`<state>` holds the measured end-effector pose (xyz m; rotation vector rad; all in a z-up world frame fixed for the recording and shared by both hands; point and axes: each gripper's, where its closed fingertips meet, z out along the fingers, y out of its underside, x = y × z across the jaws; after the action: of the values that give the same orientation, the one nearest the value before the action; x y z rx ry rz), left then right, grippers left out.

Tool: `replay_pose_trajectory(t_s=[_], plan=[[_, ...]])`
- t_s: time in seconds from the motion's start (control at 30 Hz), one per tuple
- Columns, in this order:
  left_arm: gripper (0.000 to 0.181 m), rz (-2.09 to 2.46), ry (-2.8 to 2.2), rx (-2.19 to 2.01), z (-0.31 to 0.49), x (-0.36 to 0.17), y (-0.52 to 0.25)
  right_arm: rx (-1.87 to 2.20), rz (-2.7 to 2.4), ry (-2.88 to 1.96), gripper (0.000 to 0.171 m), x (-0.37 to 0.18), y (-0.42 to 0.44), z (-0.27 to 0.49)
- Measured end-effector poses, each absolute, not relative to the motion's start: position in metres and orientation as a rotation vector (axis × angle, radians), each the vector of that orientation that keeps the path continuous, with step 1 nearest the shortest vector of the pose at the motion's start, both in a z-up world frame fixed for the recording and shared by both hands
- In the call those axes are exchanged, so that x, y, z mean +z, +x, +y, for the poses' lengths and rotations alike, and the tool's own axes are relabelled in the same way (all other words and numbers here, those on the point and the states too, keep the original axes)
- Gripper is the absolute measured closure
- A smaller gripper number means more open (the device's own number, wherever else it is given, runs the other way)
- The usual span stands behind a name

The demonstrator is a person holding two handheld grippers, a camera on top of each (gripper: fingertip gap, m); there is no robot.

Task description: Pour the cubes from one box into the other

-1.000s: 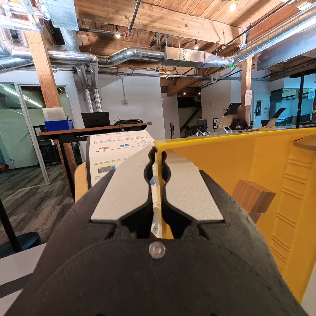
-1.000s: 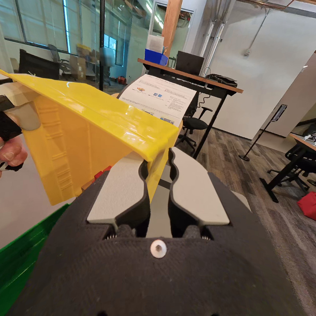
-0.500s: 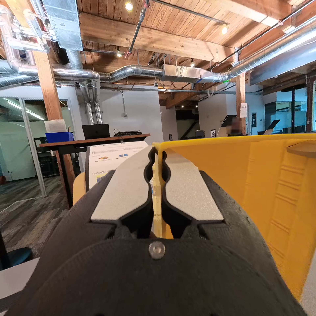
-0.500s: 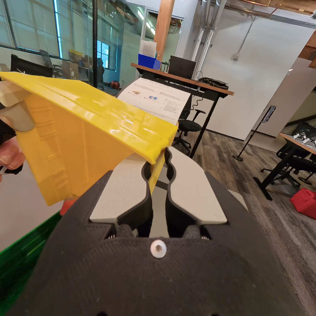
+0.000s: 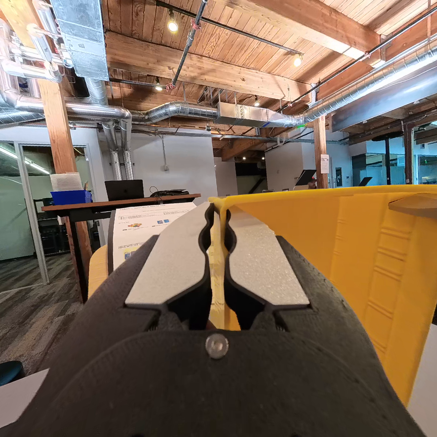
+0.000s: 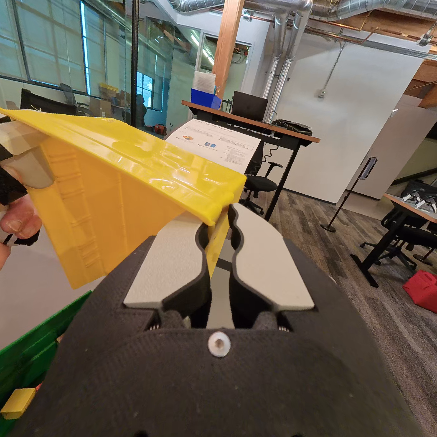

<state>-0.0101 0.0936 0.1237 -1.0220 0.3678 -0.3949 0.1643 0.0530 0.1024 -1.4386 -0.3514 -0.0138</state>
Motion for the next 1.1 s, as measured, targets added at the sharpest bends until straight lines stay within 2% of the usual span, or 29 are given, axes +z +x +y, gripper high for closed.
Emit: replay_pose_trajectory(t_s=[0.5,0.53,0.6,0.63,0.9,1.0,1.1], plan=[[0.177,0.328,-0.973,-0.396,0.070,0.157,-0.039,0.092,-0.439,-1.306,0.156,0.141,0.132,0.019],[0.178,0.322,-0.984,-0.382,0.070,0.159,-0.047,0.140,-0.463,-1.294,0.154,0.145,0.124,0.015],[0.179,0.327,-0.999,-0.325,0.069,0.164,-0.064,0.182,-0.509,-1.274,0.125,0.153,0.109,0.005],[0.179,0.337,-1.005,-0.291,0.068,0.166,-0.072,0.172,-0.540,-1.265,0.117,0.156,0.102,0.001],[0.179,0.336,-1.129,-0.131,0.069,0.174,-0.150,0.283,-0.656,-1.206,0.126,0.166,0.081,-0.023],[0.180,0.335,-1.208,-0.075,0.072,0.170,-0.188,0.275,-0.638,-1.344,0.129,0.146,0.102,-0.002],[0.179,0.371,-1.352,0.032,0.082,0.156,-0.226,0.314,-0.617,-1.555,0.125,0.105,0.126,0.027]])
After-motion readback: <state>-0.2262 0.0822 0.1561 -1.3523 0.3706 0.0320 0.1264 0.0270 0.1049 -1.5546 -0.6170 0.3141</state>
